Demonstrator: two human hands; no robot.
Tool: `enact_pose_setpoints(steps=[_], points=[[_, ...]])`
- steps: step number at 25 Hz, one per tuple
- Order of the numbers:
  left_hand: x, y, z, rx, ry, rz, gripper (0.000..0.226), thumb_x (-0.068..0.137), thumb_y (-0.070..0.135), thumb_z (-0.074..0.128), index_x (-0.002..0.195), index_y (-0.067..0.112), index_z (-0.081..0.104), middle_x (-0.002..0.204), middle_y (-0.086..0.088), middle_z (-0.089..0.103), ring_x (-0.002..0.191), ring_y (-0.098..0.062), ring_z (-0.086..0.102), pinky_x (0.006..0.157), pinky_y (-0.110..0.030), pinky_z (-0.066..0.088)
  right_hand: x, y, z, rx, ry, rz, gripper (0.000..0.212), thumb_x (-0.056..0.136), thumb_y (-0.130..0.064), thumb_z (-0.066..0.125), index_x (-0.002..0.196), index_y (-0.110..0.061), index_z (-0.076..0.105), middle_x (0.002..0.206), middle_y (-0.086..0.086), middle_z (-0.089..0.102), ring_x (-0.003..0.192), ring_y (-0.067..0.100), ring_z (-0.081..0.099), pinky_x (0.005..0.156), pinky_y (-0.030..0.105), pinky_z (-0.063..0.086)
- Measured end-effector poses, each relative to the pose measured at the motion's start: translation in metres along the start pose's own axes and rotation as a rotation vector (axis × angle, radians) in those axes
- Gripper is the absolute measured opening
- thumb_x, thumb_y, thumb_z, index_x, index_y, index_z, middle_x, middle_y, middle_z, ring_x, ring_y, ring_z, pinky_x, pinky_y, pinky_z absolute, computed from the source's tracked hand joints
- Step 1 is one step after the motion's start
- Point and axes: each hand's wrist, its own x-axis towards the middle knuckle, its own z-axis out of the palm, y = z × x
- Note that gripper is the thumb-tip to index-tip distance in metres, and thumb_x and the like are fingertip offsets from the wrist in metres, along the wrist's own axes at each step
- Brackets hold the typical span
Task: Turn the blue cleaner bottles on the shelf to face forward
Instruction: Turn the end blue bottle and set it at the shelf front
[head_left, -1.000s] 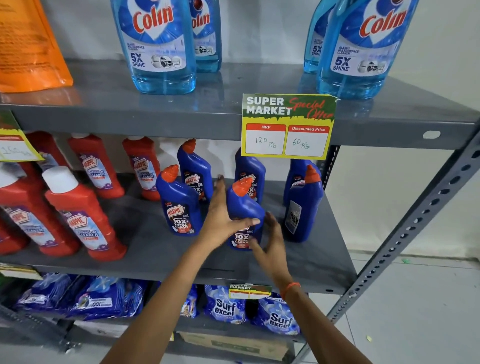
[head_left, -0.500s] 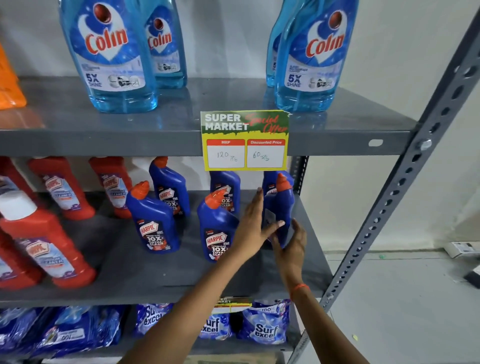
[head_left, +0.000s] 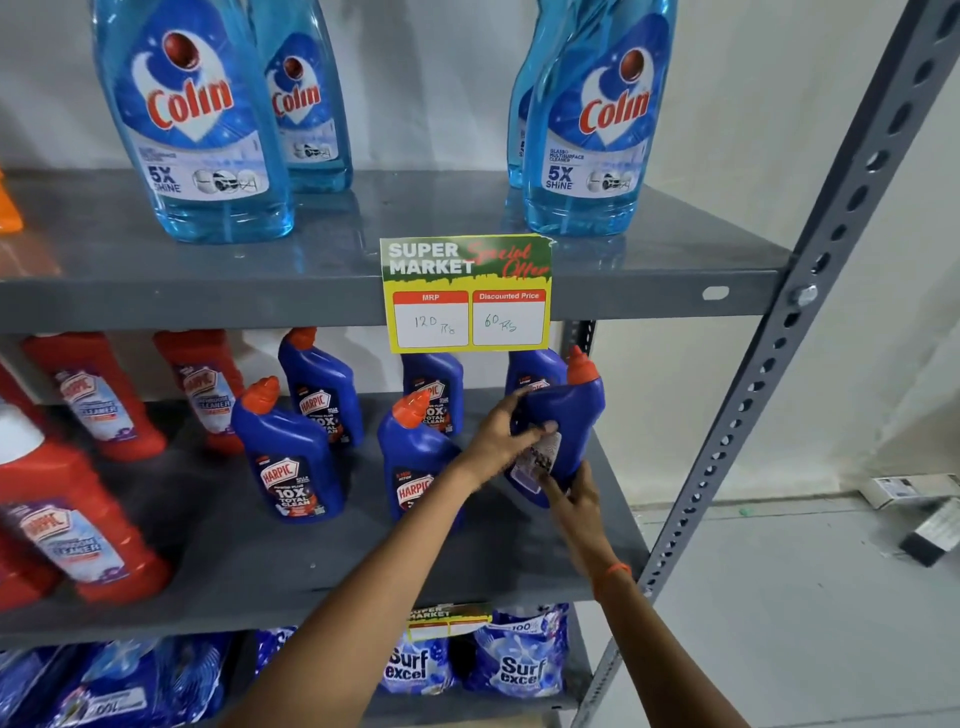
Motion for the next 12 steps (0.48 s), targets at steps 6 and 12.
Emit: enact_pose_setpoints(steps=[6,12], points=[[-0.005,0.024,0.005,-0.044,0.178,-0.055,0.045,0.070,0.033,0.078,0.099,0.011,0.052,0.092,-0.004,0.065,0.086,-0.021,0.065,0.075,-0.032,0.055,-0.006,-0.014,-0.006,-0.110,0.090,-0.075,0.068,0.073,-0.025,0.076,0.128,-0.022,0.036,0.122,0.010,0.055,0.105,0.018,0.059,0.091,0.039,0.054],[-0.013,0.026,0.023,-0.058,0.257,-0.068,0.032,0.078,0.037,0.070,0.093,0.014,0.053,0.086,0.000,0.063,0.084,-0.022,0.064,0.074,-0.038,0.057,-0.009,-0.016,0.002,-0.372,0.118,-0.047,0.105,0.059,-0.029,0.079,0.143,-0.016,0.017,0.130,0.013,0.044,0.120,0.033,0.045,0.102,0.051,0.044]])
